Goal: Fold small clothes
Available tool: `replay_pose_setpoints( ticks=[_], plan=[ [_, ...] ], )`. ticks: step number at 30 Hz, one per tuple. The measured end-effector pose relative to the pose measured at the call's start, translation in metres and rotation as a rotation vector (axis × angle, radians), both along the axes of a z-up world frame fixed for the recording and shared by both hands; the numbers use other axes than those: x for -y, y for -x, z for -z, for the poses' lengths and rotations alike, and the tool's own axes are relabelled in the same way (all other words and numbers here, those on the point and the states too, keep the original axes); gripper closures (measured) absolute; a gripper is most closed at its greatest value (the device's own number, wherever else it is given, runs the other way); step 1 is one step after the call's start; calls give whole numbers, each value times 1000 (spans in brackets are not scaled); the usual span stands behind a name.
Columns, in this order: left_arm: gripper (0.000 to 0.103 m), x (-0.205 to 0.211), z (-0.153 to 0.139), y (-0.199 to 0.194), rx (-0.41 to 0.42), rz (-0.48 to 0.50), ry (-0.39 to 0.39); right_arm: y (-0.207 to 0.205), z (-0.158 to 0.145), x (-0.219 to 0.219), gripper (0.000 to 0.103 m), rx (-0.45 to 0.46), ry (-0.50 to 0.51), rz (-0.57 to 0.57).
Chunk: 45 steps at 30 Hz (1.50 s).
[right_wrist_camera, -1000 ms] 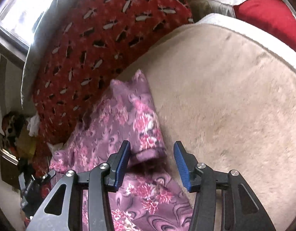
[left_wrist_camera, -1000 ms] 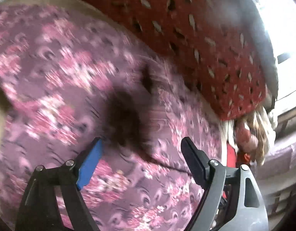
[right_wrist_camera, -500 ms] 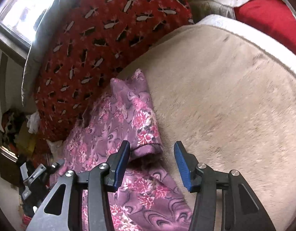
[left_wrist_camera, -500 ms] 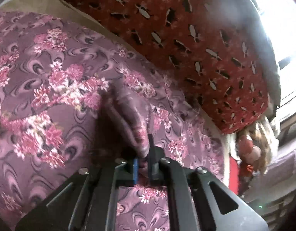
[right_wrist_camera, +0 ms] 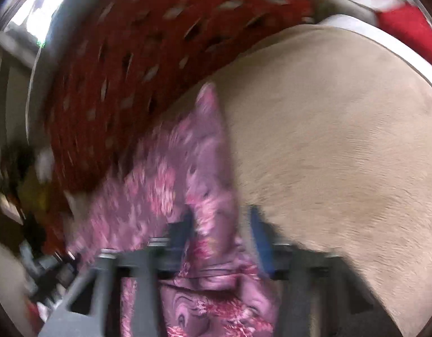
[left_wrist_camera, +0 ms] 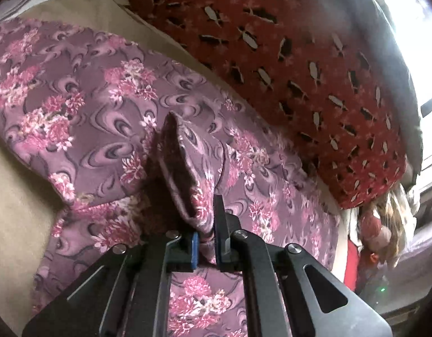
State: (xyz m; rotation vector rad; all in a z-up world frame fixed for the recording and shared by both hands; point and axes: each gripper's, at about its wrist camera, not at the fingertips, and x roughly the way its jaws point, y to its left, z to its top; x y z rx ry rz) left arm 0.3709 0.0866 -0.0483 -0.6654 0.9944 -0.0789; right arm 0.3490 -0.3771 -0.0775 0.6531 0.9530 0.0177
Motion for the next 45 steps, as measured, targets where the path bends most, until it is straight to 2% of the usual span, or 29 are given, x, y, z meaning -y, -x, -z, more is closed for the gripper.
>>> replay_pose_setpoints(
  ticks=[2,4,5,6,7,8,9,10,12,13,14,17,20,22,26,29,31,33,36,40,43,45],
  plan=[
    [95,-5,-5,-3,-10,-7,-5,2,-10,-5,95,39,50,-5],
    [87,-18,-9,-4,-10,-63,16,13,-20,4,98,116,38,45],
    [86,-26,-9,-2,-11,-91,20,18,-20,11,98,123,46,81],
    [85,-32,-9,1,-12,-114,23,18,-15,15,98,100,54,92],
    [85,-37,-9,2,-8,-127,36,16,-4,18,99,31,74,89],
    [85,-37,-7,2,-8,-122,40,15,4,18,102,-22,89,77],
    [85,-36,-4,0,-17,-110,36,17,4,17,100,-22,98,78],
    [85,-30,0,-3,-35,-92,14,21,-5,14,91,-10,137,101],
    [85,-22,8,-7,-83,-65,-39,28,-27,4,91,54,191,147],
    [85,-17,16,-11,-113,-49,-60,29,-35,-2,91,94,187,141],
    [85,-16,18,-11,-118,-50,-62,27,-42,-10,91,117,186,122],
    [85,-21,18,-10,-113,-60,-15,13,-52,-58,86,145,184,-39],
    [85,-34,16,-9,-108,-82,40,-8,-45,-117,85,135,169,-210],
    [85,-42,14,-8,-108,-96,41,-21,-37,-157,85,128,152,-296],
    [83,-59,7,-5,-96,-123,42,-49,-28,-222,85,127,102,-394],
    [81,-69,3,-3,-90,-144,33,-63,-18,-254,85,121,109,-437],
    [66,-75,1,-2,-89,-171,17,-59,-3,-268,83,118,167,-448],
    [59,-86,-3,0,-88,-215,18,-46,0,-272,83,196,219,-441],
    [53,-115,-5,10,-105,-301,17,-43,-2,-271,83,200,212,-438],
    [53,-176,-1,17,-165,-383,16,-47,1,-268,83,206,176,-433],
    [53,-232,7,24,-200,-474,60,-52,1,-269,83,212,164,-430],
    [53,-275,14,34,-211,-554,123,-53,2,-271,83,211,168,-430]
  ],
)
